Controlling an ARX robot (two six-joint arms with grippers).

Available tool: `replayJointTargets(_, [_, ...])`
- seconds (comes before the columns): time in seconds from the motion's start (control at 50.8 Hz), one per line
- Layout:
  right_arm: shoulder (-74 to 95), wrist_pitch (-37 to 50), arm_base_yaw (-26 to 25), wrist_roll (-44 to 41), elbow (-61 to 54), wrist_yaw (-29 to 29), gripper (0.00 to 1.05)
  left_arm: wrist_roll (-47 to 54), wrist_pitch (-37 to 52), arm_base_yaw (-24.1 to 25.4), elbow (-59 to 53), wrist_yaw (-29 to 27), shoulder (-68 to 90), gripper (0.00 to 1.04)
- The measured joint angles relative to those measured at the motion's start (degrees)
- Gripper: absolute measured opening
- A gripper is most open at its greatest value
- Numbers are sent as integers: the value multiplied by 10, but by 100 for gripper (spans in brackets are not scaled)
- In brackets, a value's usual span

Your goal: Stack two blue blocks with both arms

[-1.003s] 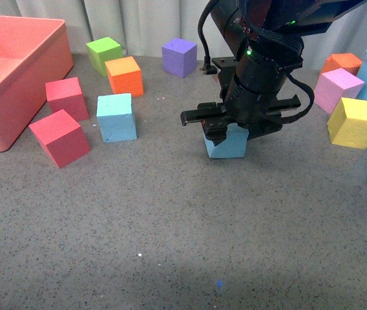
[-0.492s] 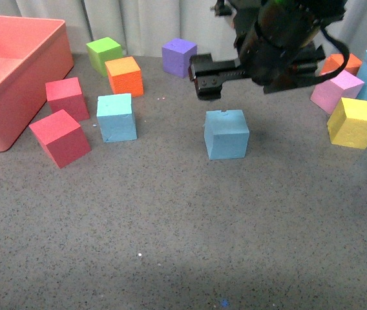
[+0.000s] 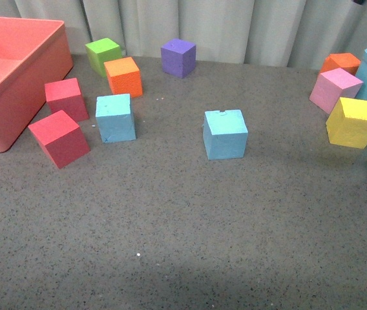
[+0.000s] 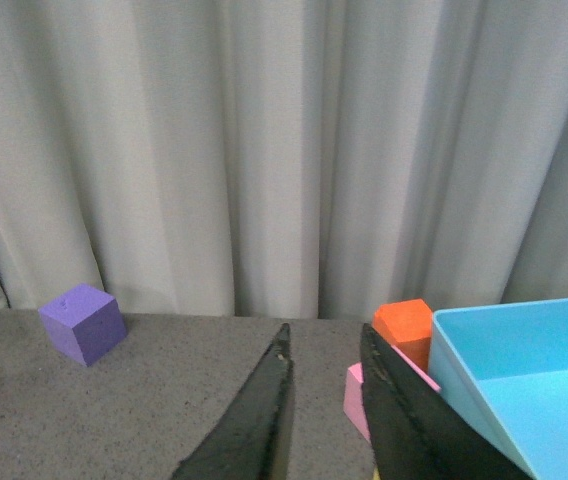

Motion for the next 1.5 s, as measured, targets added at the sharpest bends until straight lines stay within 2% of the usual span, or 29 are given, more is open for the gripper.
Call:
replayJointTargets(0.118, [-44, 3, -14, -1, -64, -21, 0, 0, 0, 0, 0, 0, 0, 98])
replayJointTargets(0.433, [-179, -13, -57, -2, -187, -60, 1, 0, 0, 0, 0, 0, 0, 98])
replayJointTargets(0.708, [-329, -89, -89, -2, -265, -97, 1, 0, 0, 0, 0, 0, 0, 98])
replayJointTargets(0.767, [-358, -109, -112, -2, -275, -127, 1, 0, 0, 0, 0, 0, 0, 98])
replayJointTargets(0.866, [-397, -136, -125, -2, -285, -129, 1, 0, 0, 0, 0, 0, 0, 98])
replayJointTargets(1.495, [-673, -370, -127, -2, -319, -133, 1, 0, 0, 0, 0, 0, 0, 98])
